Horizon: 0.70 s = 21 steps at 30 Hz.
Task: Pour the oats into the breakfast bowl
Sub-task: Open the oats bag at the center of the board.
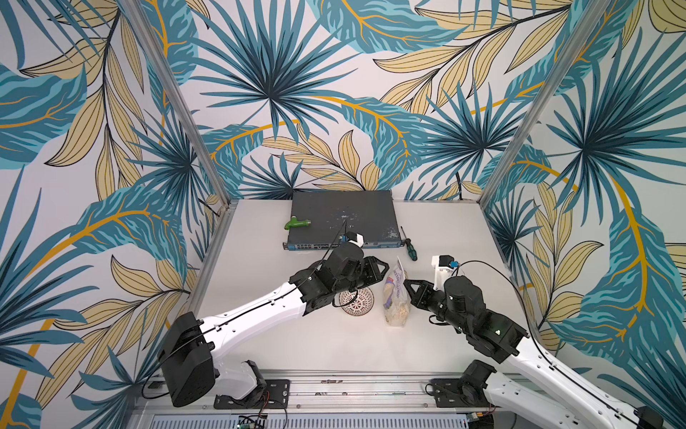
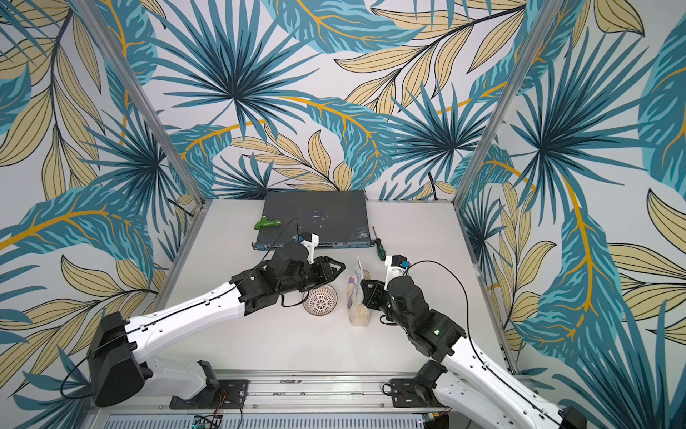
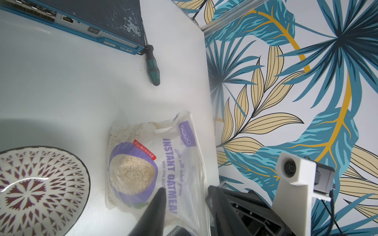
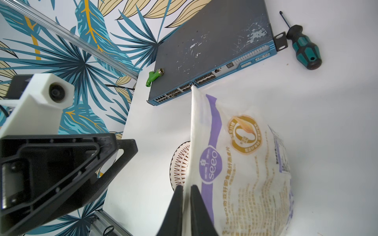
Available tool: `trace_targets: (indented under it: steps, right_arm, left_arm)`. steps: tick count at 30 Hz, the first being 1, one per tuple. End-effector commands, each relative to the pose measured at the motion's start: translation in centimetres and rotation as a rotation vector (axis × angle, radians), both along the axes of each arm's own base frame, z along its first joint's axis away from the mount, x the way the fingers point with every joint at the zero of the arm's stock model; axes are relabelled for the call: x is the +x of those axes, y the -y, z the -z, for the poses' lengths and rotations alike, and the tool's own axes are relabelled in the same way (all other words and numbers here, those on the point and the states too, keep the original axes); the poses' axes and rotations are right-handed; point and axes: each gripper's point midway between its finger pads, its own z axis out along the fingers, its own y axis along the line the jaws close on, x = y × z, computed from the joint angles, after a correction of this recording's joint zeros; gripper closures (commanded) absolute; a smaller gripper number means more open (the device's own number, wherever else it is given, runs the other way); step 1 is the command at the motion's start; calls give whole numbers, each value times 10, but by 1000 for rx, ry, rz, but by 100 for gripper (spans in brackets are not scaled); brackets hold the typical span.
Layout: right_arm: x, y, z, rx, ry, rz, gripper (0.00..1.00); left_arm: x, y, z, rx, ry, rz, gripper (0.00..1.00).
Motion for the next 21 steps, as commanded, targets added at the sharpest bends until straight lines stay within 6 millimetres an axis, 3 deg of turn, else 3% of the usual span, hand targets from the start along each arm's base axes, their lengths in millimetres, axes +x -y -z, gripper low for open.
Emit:
trace_targets:
  steps: [1,8,14,21]
  right_arm:
    - [1,3,6,4,-2,19,87]
    - [0,3,11,3,-8,18,89]
    - [0,4,12,4,-11,22,96]
    - [0,7,17,-4,-16,33,100]
  left_arm:
    - [1,5,-14,-26,17,10,59]
    - [-3,12,-15,-24,23,27,59]
    - [-6,18,-15,-29,19,45,59]
    - [-16,35,-17,-38,15,106,59]
